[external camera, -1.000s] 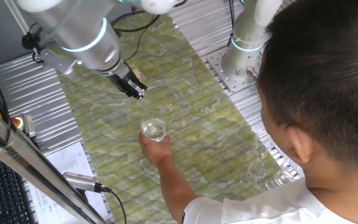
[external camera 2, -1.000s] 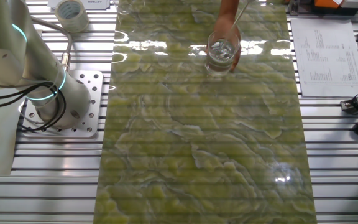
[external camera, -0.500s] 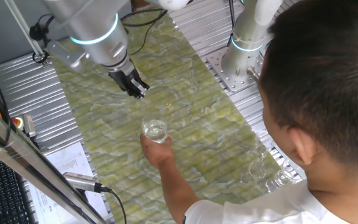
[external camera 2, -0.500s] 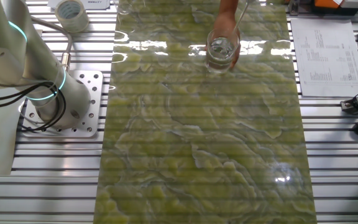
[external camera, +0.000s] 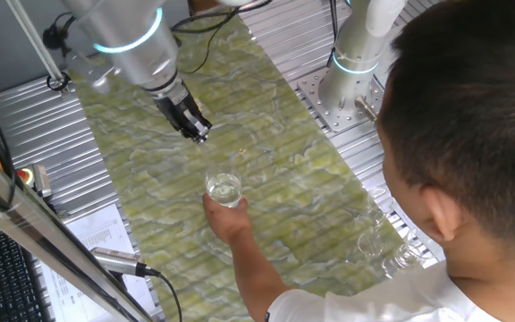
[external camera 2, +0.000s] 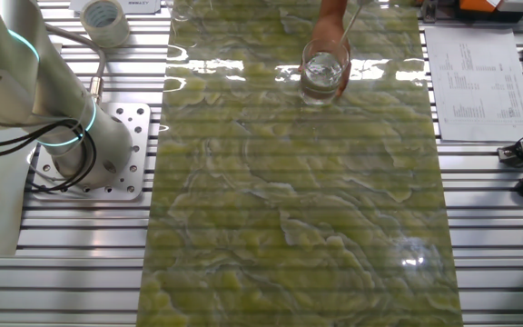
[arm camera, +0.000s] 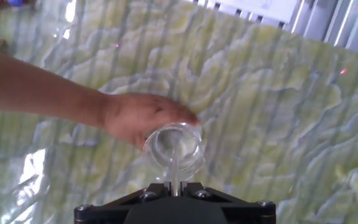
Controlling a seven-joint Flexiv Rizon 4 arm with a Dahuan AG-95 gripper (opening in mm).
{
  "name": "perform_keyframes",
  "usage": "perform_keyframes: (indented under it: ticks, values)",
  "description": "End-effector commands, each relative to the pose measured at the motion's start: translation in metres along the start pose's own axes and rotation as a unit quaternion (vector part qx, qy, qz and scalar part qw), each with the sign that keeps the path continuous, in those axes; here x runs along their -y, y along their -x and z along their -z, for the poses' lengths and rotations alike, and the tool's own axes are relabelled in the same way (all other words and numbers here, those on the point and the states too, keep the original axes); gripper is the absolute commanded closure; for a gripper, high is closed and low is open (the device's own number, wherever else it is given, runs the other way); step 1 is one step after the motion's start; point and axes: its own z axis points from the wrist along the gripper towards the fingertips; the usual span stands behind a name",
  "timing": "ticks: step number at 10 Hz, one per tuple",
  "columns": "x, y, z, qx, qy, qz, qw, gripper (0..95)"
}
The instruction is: Stir the beaker with a glass rod
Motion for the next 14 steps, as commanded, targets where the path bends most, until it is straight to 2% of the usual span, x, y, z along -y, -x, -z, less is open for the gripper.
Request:
perform_keyframes:
  ticks: [1, 3, 4, 6, 7, 11, 14]
  values:
    - [-0.0012, 0.0005, -0.0008, -0.040, -0.022, 0.019, 0.9988, 95.0]
    - [-0.0012, 0.0005, -0.0009, -0.044, -0.041, 0.028, 0.9978, 95.0]
    - [-0.0012, 0.0005, -0.0009, -0.035, -0.044, 0.029, 0.9980, 95.0]
    - [-0.0013, 0.0006, -0.0009, -0.001, -0.053, 0.032, 0.9980, 95.0]
    - [-0.0015, 0.0007, -0.0011, 0.008, -0.057, 0.034, 0.9978, 95.0]
    - [-0.0031, 0.0021, -0.0031, 0.018, -0.058, 0.032, 0.9976, 95.0]
    - [-0.0056, 0.0042, -0.0062, 0.018, -0.056, 0.029, 0.9979, 95.0]
